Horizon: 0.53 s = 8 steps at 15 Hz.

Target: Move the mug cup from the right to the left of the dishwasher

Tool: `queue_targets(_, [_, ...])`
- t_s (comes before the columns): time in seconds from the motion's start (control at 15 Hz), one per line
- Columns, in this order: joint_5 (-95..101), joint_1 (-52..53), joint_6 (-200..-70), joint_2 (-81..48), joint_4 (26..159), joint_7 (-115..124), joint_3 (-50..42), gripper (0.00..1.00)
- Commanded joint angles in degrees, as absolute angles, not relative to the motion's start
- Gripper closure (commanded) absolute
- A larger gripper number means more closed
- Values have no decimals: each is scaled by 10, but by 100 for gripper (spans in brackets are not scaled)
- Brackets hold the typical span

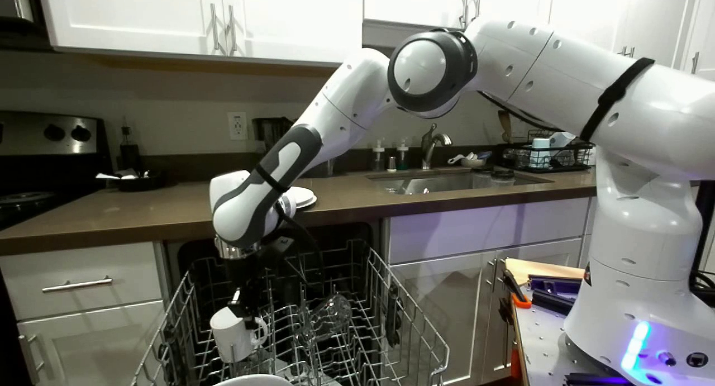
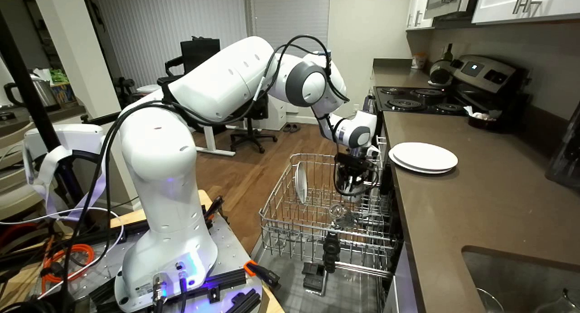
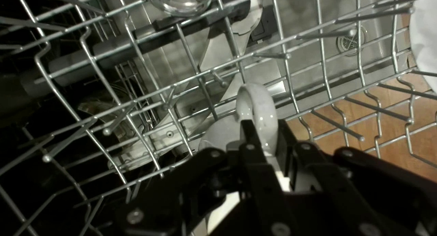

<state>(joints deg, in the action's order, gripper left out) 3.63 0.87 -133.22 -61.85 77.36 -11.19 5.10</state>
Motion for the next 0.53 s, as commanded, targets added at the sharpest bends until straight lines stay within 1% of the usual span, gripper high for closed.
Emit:
queue_targets(0.0, [21,5,-1354,-622,776,-100,54,94])
queue_targets(0.2, [22,7,-1359,-628,775,-97,53,94])
queue_targets(0.4, [28,12,-1338,-623,777,-93,48,93])
queue_targets(0.47, [31,15,-1334,-619,781,-90,45,58])
